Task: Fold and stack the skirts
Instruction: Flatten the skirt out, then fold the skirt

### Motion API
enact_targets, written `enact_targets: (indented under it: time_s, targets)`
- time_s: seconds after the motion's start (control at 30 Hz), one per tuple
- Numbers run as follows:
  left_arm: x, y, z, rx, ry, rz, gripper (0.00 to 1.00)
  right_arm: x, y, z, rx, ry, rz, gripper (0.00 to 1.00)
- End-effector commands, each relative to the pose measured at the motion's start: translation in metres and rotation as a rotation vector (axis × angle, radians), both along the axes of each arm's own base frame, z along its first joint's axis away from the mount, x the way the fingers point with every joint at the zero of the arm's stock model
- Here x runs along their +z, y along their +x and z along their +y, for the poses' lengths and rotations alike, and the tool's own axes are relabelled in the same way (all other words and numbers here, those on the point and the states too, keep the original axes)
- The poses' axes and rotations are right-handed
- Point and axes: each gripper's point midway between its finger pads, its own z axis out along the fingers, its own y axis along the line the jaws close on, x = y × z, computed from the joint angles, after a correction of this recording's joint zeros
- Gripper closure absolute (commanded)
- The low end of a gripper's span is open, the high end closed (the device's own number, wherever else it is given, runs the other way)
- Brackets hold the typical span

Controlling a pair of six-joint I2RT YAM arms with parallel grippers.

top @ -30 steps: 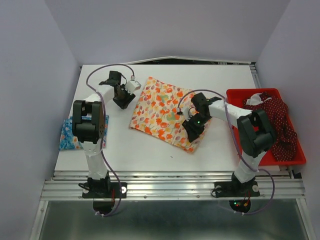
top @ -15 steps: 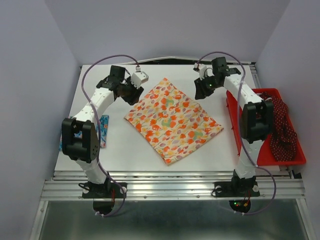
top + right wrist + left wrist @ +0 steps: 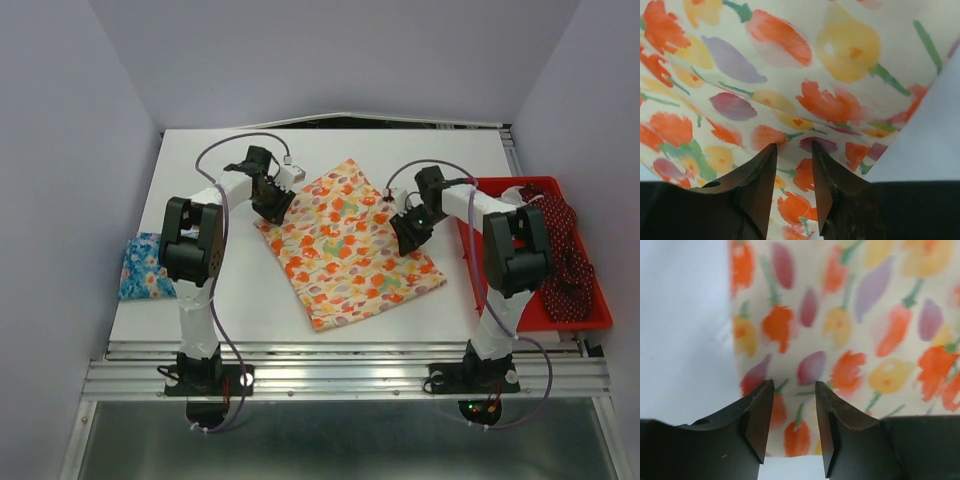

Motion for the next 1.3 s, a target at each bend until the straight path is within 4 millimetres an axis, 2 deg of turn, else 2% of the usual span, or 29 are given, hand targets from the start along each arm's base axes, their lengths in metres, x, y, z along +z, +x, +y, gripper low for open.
enact_targets:
  time_s: [0.0,0.03,0.07,0.1,0.13,0.2,0.23,0.27,0.3,0.33,0.37,0.4,0.43,0.47,0.5,0.53,0.57,0.6,0.63,0.67,0.7,0.73,0.83,0.9,1.0,1.1,1.27]
  targets:
    - [0.001,0.057,0.027,0.081,0.079,-0.077,0.51,-0.009,-0.065,0.015,0.059,0.045,0.139,0.6]
    - [-0.006,0.064,0.03,0.079,0.095,-0.071,0.51,-0.003,-0.074,0.03,0.075,0.076,0.148,0.6]
    - [-0.002,0.071,0.031,0.079,0.101,-0.087,0.5,-0.001,-0.079,0.037,0.08,0.091,0.154,0.59]
    - [0.011,0.081,0.027,0.067,0.09,-0.115,0.49,0.003,-0.079,0.044,0.087,0.112,0.144,0.58]
    - [0.015,0.083,0.026,0.056,0.087,-0.125,0.47,0.011,-0.08,0.052,0.094,0.139,0.142,0.57]
    - [0.04,0.086,0.019,0.021,0.054,-0.172,0.43,0.035,-0.073,0.066,0.083,0.205,0.116,0.53]
    - [0.064,0.084,0.017,0.01,0.036,-0.214,0.41,0.05,-0.06,0.069,0.085,0.21,0.059,0.5]
    - [0.077,0.081,0.015,-0.001,0.024,-0.235,0.38,0.059,-0.054,0.069,0.088,0.204,0.025,0.49]
    - [0.08,0.065,0.011,-0.047,0.001,-0.225,0.37,0.079,-0.051,0.066,0.096,0.201,-0.034,0.48]
    - [0.086,0.053,0.011,-0.074,-0.006,-0.234,0.36,0.089,-0.048,0.063,0.112,0.187,-0.089,0.46]
    - [0.124,0.038,0.009,-0.109,-0.02,-0.313,0.35,0.093,-0.05,0.054,0.146,0.151,-0.141,0.45]
    - [0.109,0.011,0.012,-0.185,0.006,-0.292,0.33,0.11,-0.057,0.048,0.167,0.145,-0.205,0.42]
    - [0.139,-0.009,0.013,-0.231,0.013,-0.369,0.32,0.114,-0.063,0.042,0.185,0.129,-0.231,0.42]
    - [0.14,-0.029,0.009,-0.285,0.028,-0.381,0.32,0.107,-0.076,0.035,0.236,0.093,-0.242,0.42]
    - [0.138,-0.049,0.009,-0.329,0.045,-0.381,0.32,0.105,-0.091,0.03,0.263,0.069,-0.234,0.42]
    - [0.135,-0.081,0.015,-0.384,0.064,-0.395,0.32,0.112,-0.107,0.032,0.326,0.054,-0.283,0.43]
    - [0.131,-0.101,0.006,-0.44,0.064,-0.391,0.32,0.106,-0.117,0.027,0.349,0.0,-0.295,0.43]
    - [0.11,-0.129,0.011,-0.475,0.083,-0.333,0.32,0.086,-0.137,0.022,0.381,-0.034,-0.264,0.43]
    - [0.118,-0.145,0.009,-0.501,0.083,-0.372,0.32,0.087,-0.153,0.028,0.446,-0.04,-0.308,0.43]
    - [0.114,-0.159,0.007,-0.521,0.085,-0.361,0.32,0.079,-0.159,0.024,0.466,-0.09,-0.324,0.43]
    - [0.098,-0.183,0.003,-0.572,0.091,-0.308,0.32,0.06,-0.169,0.02,0.496,-0.122,-0.321,0.43]
    - [0.096,-0.197,0.002,-0.591,0.089,-0.301,0.32,0.054,-0.173,0.018,0.521,-0.144,-0.332,0.43]
    - [0.074,-0.233,0.001,-0.64,0.103,-0.215,0.31,0.034,-0.173,0.009,0.565,-0.212,-0.362,0.43]
    - [0.058,-0.25,0.004,-0.648,0.115,-0.174,0.29,0.03,-0.164,0.011,0.586,-0.241,-0.431,0.44]
    - [0.046,-0.267,-0.004,-0.686,0.112,-0.159,0.27,0.022,-0.156,0.014,0.6,-0.264,-0.495,0.43]
    - [0.038,-0.264,-0.002,-0.679,0.149,-0.159,0.28,0.02,-0.149,0.02,0.595,-0.264,-0.533,0.43]
    - [0.021,-0.27,0.005,-0.765,0.248,-0.16,0.29,0.021,-0.149,0.027,0.614,-0.251,-0.544,0.45]
